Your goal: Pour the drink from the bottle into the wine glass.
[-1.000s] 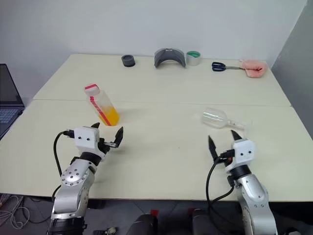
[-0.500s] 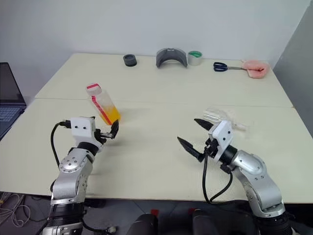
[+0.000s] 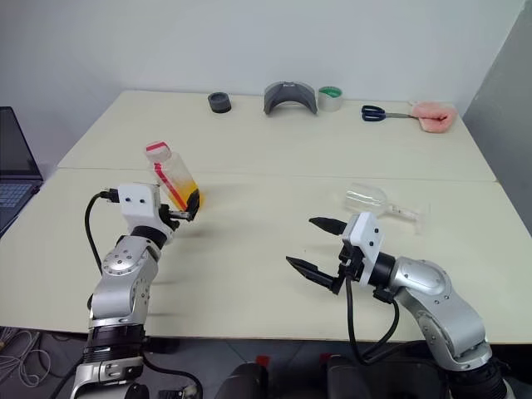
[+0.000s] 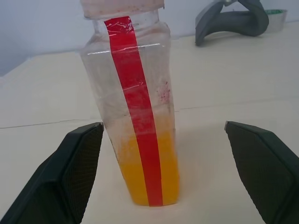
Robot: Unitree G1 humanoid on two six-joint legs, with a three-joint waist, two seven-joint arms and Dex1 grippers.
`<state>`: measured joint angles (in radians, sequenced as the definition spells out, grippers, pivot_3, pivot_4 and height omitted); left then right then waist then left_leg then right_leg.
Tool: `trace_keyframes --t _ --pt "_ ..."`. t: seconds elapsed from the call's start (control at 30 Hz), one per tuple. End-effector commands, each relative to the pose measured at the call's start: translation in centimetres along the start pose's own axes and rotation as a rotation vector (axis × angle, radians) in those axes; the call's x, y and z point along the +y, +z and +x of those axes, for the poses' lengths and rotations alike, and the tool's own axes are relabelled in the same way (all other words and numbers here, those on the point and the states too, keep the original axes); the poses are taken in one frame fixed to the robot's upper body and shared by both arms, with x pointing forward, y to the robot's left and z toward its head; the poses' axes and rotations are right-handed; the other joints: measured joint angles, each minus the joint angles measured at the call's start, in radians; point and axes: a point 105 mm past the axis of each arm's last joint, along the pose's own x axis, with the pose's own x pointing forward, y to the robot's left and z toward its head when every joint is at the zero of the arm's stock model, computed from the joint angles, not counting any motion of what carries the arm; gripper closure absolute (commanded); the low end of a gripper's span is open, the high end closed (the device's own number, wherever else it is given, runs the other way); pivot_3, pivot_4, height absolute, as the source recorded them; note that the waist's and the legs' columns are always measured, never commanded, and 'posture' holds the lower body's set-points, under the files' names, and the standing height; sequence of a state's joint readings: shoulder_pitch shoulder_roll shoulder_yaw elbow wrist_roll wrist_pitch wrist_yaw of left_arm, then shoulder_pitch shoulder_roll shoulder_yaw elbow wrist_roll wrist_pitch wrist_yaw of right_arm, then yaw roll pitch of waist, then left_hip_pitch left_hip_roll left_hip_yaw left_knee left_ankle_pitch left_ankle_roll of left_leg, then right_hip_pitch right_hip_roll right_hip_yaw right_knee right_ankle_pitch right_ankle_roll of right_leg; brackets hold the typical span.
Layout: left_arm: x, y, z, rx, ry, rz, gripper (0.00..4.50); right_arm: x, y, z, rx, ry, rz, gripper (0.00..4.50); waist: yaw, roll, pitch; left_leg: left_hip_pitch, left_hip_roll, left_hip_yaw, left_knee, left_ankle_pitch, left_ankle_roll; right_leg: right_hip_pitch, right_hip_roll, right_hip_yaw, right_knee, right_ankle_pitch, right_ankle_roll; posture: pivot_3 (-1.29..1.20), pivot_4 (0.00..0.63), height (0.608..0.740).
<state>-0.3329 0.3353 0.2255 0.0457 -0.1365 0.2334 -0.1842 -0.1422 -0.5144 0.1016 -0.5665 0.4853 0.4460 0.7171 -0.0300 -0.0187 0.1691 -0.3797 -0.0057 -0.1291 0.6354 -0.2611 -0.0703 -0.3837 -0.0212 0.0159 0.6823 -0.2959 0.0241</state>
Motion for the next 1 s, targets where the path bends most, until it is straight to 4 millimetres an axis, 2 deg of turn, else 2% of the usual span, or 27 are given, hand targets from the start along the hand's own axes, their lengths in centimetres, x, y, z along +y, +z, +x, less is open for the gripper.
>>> trace_keyframes --t 0.03,0.47,1.0 --pt "0.5 1.8 0.5 -0.049 0.031 0.002 0.03 0.2 1.2 0.3 -0.034 0.016 -0.046 0.00 0.000 0.000 0.000 0.000 0.000 0.000 0.000 0.000 0.000 0.000 0.000 0.000 0.000 0.000 0.000 0.00 0.150 0.740" --pt "1.5 2.9 2.5 -0.024 0.038 0.021 0.03 0.1 1.5 0.7 -0.031 0.022 -0.059 0.00 0.000 0.000 0.000 0.000 0.000 0.000 0.000 0.000 0.000 0.000 0.000 0.000 0.000 0.000 0.000 0.00 0.150 0.740" --pt "1.4 4.0 4.7 -0.040 -0.100 0.051 0.03 0.2 1.4 1.0 -0.027 0.031 -0.067 0.00 0.000 0.000 0.000 0.000 0.000 0.000 0.000 0.001 -0.002 0.000 0.000 0.000 0.000 0.000 0.000 0.00 0.150 0.740"
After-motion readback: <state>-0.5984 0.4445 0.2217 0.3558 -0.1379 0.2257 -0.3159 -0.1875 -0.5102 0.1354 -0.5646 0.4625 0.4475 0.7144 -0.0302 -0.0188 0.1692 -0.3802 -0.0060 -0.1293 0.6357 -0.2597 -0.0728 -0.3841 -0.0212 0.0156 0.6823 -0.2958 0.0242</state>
